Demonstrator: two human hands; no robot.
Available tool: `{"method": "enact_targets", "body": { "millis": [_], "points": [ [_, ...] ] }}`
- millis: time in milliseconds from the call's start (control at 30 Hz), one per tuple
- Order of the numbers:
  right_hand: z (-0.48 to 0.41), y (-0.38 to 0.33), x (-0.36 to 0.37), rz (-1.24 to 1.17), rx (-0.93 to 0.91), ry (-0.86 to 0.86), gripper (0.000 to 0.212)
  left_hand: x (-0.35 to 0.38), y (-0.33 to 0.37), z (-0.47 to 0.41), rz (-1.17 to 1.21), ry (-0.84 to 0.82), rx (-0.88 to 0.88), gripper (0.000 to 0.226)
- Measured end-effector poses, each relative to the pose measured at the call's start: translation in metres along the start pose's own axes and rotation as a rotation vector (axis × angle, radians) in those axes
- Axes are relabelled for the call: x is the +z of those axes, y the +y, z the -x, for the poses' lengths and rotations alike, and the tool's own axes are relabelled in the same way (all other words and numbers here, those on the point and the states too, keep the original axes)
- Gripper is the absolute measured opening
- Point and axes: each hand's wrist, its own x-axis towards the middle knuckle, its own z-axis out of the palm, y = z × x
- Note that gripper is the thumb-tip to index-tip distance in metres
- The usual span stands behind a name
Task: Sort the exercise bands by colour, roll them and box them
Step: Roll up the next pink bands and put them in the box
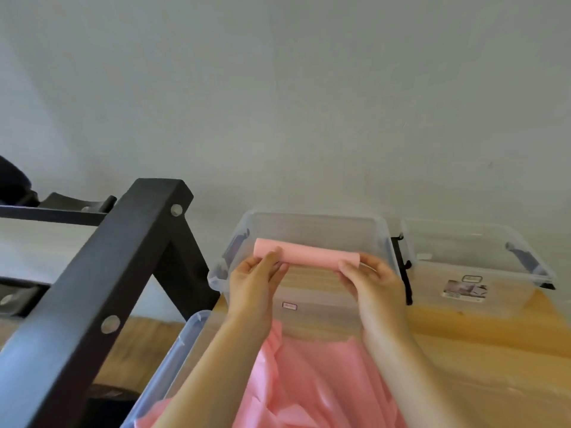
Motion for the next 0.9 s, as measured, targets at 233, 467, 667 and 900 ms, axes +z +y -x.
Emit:
{"method": "enact_targets", "body": {
  "millis": [233, 467, 667, 900],
  "points": [
    [-0.017, -0.001, 0.025, 0.146, 0.183, 0.061, 0.015, -0.002, 0.025, -0.023, -0.020, 0.008, -0.131, 0.011],
    [-0.025, -0.010, 0.053, 0.179, 0.281, 0.157, 0.011, -0.006, 0.048, -0.042, -0.029, 0.049, -0.307, 0.003],
    [-0.034, -0.002, 0.068, 0.128, 0.376, 0.151, 0.010, -0.005, 0.056, -0.063, -0.015, 0.125, -0.440, 0.009],
    [-0.064, 0.020, 0.057, 0.255, 0.397, 0.048, 0.014, -0.011, 0.032, -0.087, -0.014, 0.226, -0.476, 0.004]
  ]
}}
